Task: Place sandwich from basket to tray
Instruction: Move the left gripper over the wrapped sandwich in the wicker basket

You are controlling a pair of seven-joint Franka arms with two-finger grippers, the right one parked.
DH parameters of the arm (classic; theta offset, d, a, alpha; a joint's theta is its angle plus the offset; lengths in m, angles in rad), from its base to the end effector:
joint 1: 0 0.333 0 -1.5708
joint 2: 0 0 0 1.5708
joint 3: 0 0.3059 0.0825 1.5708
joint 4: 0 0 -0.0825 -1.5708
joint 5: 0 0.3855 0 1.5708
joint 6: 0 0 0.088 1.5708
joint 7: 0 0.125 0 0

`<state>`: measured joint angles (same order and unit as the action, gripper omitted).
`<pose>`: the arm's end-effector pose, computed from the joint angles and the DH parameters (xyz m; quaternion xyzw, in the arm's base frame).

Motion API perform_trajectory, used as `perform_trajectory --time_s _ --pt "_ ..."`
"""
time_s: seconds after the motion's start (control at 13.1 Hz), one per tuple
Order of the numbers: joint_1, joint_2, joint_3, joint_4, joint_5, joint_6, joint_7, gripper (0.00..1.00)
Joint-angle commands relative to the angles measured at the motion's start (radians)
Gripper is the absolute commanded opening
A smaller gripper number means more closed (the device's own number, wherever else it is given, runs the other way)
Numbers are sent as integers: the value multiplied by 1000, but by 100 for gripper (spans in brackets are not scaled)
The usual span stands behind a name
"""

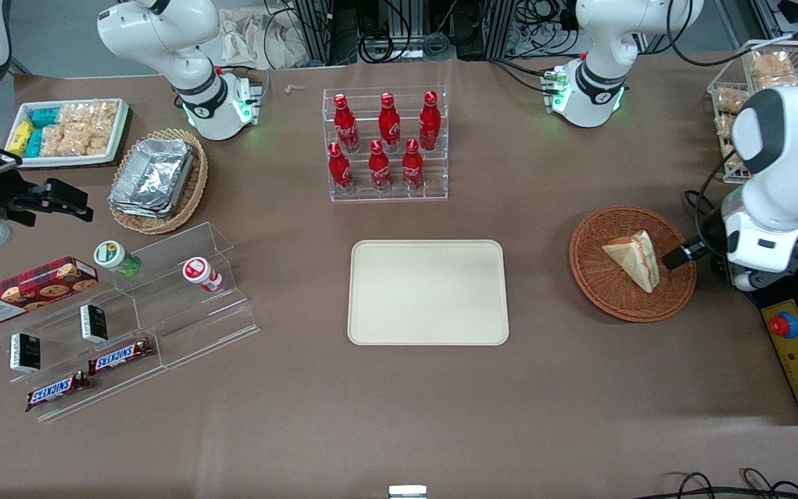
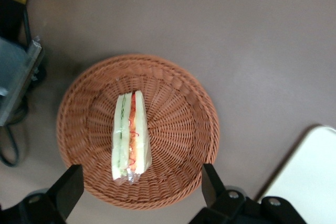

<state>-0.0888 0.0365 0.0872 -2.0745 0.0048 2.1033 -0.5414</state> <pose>0.5537 -0.0008 0.3826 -0.9641 -0.2654 0.0027 0.0045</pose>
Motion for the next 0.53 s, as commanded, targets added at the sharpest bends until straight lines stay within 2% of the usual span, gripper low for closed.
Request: perform_trajectory --time_s 0.0,0.46 --pt "3 -37 -3 -139 -8 130 -69 100" --pt "3 46 -3 -240 -8 268 -69 100"
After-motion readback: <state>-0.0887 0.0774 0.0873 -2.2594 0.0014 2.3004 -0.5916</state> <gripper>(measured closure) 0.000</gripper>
